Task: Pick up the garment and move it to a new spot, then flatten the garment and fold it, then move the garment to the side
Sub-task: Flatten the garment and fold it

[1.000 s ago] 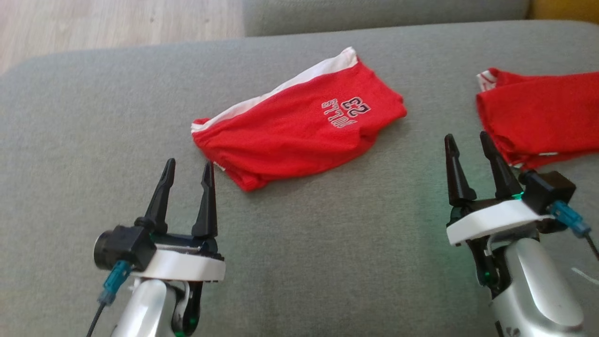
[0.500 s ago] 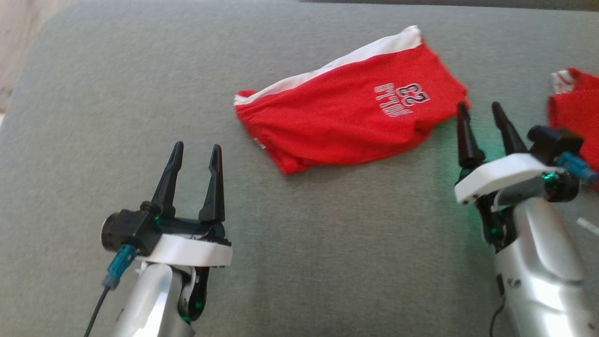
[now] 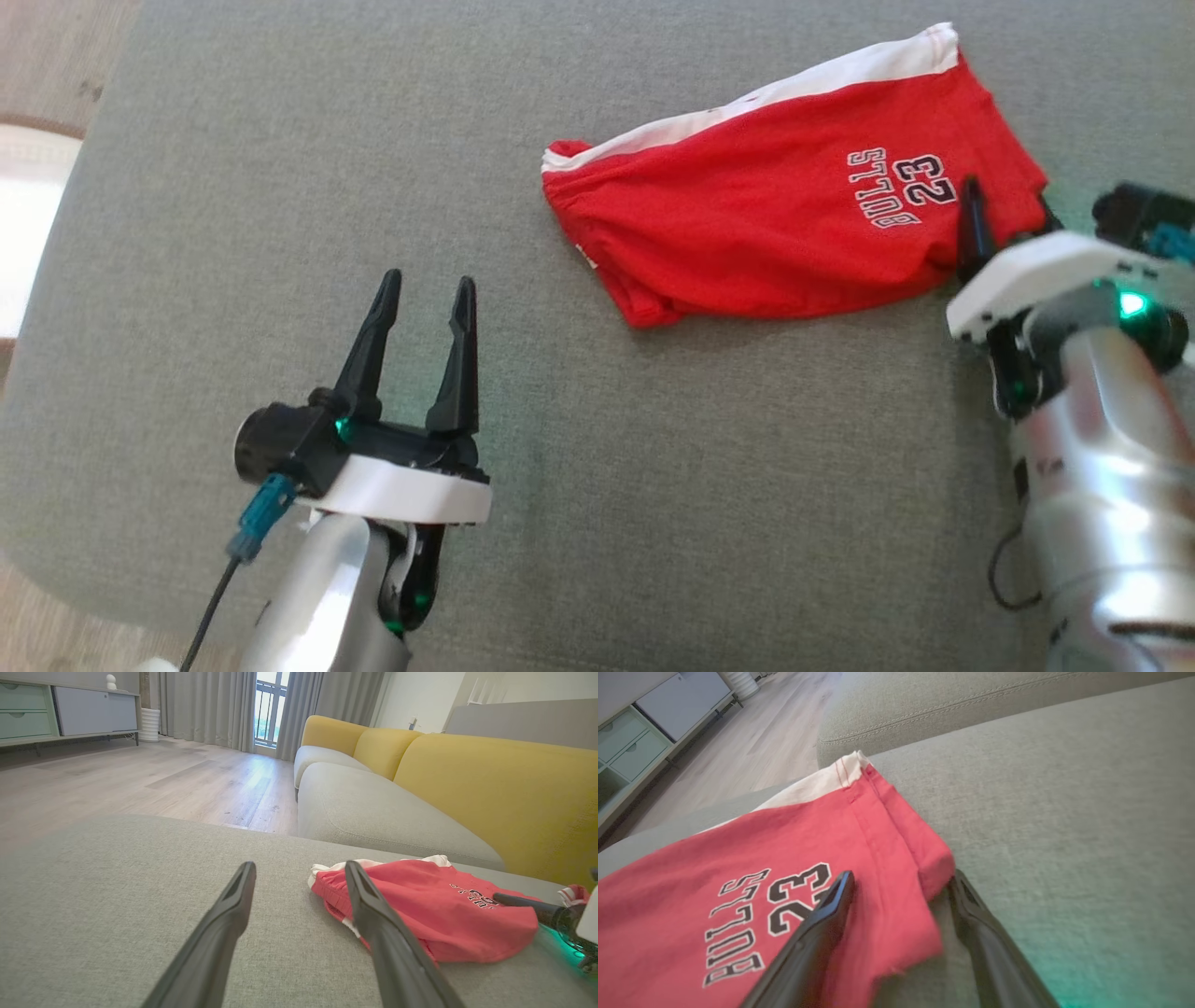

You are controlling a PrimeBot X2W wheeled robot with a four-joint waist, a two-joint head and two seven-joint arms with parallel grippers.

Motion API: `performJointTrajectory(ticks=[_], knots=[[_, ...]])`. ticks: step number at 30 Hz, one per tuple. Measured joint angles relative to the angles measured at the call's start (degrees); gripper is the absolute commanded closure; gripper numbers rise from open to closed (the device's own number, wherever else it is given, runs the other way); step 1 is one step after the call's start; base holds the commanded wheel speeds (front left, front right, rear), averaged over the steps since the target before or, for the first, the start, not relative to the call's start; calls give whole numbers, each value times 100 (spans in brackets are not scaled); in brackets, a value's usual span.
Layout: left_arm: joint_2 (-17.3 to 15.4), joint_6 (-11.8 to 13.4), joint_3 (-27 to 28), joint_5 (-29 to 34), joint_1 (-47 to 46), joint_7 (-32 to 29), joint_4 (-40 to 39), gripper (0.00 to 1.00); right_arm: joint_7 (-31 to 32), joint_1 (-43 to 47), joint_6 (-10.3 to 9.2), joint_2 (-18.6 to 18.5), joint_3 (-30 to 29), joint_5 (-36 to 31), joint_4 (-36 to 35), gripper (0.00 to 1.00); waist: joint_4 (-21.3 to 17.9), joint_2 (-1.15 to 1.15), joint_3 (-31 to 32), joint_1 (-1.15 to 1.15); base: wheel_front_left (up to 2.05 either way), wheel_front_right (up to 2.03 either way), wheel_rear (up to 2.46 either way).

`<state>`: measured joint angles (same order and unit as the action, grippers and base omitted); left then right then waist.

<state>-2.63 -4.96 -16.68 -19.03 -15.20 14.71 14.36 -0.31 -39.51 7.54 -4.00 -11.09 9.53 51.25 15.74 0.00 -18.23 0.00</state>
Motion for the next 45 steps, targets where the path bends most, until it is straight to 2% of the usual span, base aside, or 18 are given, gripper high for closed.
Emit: performJointTrajectory(ticks=[8,9,10,18,24,29,31,36,45], knots=[[8,63,-84,-109,-115,0,-19,0,24,-553,0,-31,104,-188,635,0,75,0,-109,0,0,0,0],[9,91,-93,-111,-119,0,-19,0,13,-609,0,-41,147,-188,712,56,72,0,-113,0,0,0,0],[9,91,-96,-111,-120,0,-19,0,-11,-660,0,-42,177,-188,788,100,67,0,-114,0,0,0,0],[12,92,-96,-107,-124,0,1,0,-616,-782,0,-11,361,-43,1236,100,-73,0,-56,0,0,0,0],[14,91,-3,-91,-120,0,2,0,-1138,-753,0,0,86,49,1329,100,-293,0,75,1,0,0,0],[14,85,63,-4,-73,0,1,0,-1298,-410,0,1,-249,180,1178,100,-521,0,256,0,0,0,0],[14,32,120,34,-47,0,-14,0,-1349,-83,0,2,-312,456,1039,100,-666,0,379,0,0,0,0],[13,1,177,94,166,0,-31,0,-1390,416,0,5,-250,826,721,100,-865,0,587,0,0,0,0],[13,-18,180,112,273,0,-31,0,-1390,973,0,33,-124,1113,361,100,-951,0,779,-1,0,0,0]])
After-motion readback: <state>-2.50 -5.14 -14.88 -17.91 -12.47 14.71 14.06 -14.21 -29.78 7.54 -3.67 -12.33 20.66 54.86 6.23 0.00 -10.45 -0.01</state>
